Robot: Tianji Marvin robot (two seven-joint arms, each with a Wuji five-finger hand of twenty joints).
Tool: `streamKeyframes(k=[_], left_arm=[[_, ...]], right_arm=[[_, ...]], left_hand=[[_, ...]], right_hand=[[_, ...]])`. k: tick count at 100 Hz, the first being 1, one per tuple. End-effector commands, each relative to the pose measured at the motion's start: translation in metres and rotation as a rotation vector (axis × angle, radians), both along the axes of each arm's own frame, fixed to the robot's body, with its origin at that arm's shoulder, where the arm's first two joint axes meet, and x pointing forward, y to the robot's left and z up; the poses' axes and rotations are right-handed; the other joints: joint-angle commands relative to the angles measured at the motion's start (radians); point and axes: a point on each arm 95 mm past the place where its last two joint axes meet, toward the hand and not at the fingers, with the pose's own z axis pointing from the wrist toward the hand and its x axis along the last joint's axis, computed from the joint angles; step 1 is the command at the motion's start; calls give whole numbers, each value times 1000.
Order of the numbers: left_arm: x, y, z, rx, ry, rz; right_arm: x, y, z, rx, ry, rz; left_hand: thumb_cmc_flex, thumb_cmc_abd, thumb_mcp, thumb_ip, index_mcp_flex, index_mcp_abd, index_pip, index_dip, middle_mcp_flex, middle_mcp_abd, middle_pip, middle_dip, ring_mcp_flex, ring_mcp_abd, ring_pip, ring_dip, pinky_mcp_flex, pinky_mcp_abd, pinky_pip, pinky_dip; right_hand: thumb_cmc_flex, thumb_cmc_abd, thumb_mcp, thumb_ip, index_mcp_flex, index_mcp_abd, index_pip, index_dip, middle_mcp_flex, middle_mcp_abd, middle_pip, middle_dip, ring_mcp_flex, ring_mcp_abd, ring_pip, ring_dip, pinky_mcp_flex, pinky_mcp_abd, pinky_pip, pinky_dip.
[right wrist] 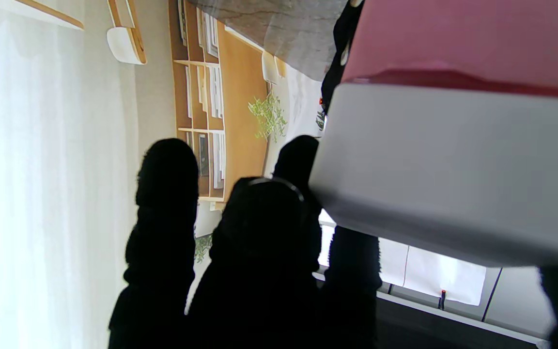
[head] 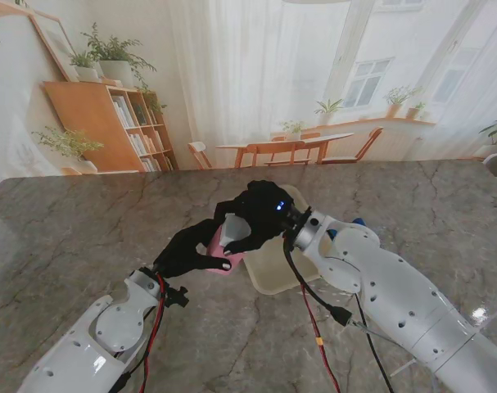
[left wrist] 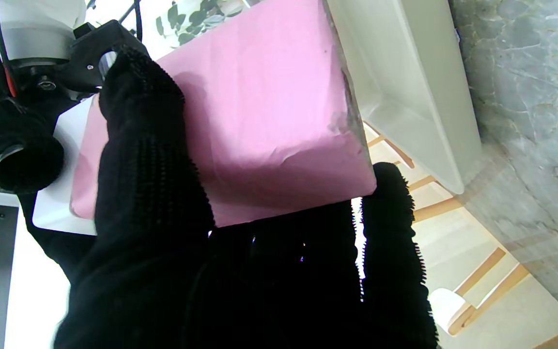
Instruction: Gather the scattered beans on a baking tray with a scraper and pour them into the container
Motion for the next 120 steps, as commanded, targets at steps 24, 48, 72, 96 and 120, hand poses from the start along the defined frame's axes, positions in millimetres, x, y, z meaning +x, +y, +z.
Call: streamKeyframes(k=[24,48,72,96,120], left_arm=[[0,-5,5,-15,-27,1],[0,-5,5,-4,-29,-4],[0,-5,5,-3,-26,-5],[1,-5,5,-1,-20,-6],[1,-4,4,0,-13,-5]], right_arm=[[-2,4,-9,-15,49,-52],[-3,6,-8,-20,45,-90],[-4,5,-6,-25,48,-114],[-7,2,-6,-37,75,-122],[-10,-3,-5,-81,101,-125]], left_hand=[[244,211,178,121,115,-215,222,69,148,-178,176,71,26,-42,46,25,6,-6,38,38],[244,209,177,121,116,-216,227,58,149,-178,177,69,24,-42,50,27,6,-5,41,39],[242,208,177,121,116,-217,232,52,150,-178,178,67,24,-42,51,28,7,-6,41,39],[243,207,178,122,115,-216,234,48,151,-176,179,67,25,-41,51,28,7,-4,42,40],[244,207,178,122,116,-217,236,45,151,-176,179,67,25,-40,51,28,8,-5,42,40]], right_hand=[[392,34,231,-59,188,74,150,15,216,-383,284,90,16,-192,96,48,45,-32,76,17],[393,29,237,-59,192,82,139,24,215,-382,290,87,15,-194,104,51,46,-31,82,15],[401,18,237,-56,202,95,137,29,215,-377,290,83,16,-194,110,52,52,-30,93,15],[102,218,87,123,121,144,-96,277,57,-219,170,69,-128,-21,-38,-17,-185,100,-23,25],[15,309,-114,138,-73,212,-312,359,-352,39,-58,56,-438,160,-173,-16,-454,186,-156,40]])
